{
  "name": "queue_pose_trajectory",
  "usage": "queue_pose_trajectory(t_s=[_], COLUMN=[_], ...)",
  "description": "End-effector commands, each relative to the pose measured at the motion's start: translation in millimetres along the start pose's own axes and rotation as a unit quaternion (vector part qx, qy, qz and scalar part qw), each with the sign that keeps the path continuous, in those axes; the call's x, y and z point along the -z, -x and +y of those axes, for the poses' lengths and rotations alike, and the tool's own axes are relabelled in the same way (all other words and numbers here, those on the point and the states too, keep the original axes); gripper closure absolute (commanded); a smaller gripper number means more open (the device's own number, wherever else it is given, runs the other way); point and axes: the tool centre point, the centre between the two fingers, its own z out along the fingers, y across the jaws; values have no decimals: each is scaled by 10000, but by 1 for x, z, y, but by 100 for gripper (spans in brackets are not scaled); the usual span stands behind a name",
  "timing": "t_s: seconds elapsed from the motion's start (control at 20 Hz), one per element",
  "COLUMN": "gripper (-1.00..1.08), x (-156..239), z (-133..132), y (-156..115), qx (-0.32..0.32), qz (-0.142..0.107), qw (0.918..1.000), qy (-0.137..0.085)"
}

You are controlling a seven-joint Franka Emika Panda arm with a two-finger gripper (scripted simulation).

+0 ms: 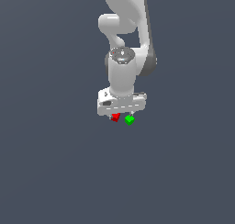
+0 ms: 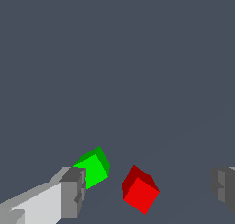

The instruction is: Stack the red cube on top of the green cube.

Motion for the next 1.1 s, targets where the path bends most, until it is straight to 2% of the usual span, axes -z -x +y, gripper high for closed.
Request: queue_pose_trajectory(t_s=[0.0,0.25,0.5,0.75,1.05], gripper=[-92,-92,-92,-92,-92], x=[-5,-16,-27,-38,-51], z=[-2,-5,-6,-5,-2], y=[5,17,30,43,58], qx=[291,972,1649,2312,3085], qz=[-10,-32,-53,-75,-100], qw=[9996,9953,9863,9729,9512], qy=[-5,-15,-26,-36,-48])
